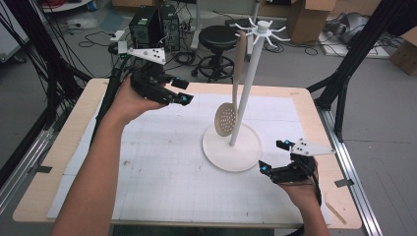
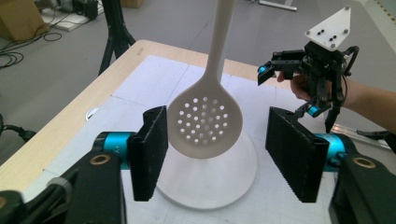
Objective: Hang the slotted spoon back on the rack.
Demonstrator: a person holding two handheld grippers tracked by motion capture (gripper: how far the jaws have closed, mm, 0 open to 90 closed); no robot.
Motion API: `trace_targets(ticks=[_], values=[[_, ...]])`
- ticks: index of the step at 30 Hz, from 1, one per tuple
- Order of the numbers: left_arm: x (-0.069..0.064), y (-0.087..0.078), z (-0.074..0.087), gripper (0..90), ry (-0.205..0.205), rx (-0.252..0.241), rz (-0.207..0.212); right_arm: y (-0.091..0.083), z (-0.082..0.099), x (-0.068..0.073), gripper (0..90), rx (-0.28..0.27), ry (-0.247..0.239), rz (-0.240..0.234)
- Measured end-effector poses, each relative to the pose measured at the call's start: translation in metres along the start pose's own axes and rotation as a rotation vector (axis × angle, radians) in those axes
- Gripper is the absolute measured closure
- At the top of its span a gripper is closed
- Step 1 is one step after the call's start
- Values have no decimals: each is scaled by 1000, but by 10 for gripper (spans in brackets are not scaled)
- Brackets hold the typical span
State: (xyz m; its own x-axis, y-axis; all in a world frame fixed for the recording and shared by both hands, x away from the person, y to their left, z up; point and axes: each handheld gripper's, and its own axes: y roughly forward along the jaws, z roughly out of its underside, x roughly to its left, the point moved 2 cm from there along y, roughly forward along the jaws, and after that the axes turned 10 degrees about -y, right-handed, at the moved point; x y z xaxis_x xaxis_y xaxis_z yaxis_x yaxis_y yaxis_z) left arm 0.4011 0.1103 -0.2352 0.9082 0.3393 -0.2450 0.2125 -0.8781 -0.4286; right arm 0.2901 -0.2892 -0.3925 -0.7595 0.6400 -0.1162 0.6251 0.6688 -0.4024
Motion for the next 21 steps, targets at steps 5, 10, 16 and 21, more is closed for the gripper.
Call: trace_targets(ticks=[5,10,16,21], values=[[2,-11,21,330,-21,-42,15,1,1,0,5,3,-2,-1],[3,-19,38,287,-30,-56,-12,3,2,0,5,9,-1,-2],[3,-29,61,229,-40,-73,-39,3,2,0,5,13,-3,-1],[3,-33,83,185,-38,-85,-51,4,2,1,5,14,-6,-1]])
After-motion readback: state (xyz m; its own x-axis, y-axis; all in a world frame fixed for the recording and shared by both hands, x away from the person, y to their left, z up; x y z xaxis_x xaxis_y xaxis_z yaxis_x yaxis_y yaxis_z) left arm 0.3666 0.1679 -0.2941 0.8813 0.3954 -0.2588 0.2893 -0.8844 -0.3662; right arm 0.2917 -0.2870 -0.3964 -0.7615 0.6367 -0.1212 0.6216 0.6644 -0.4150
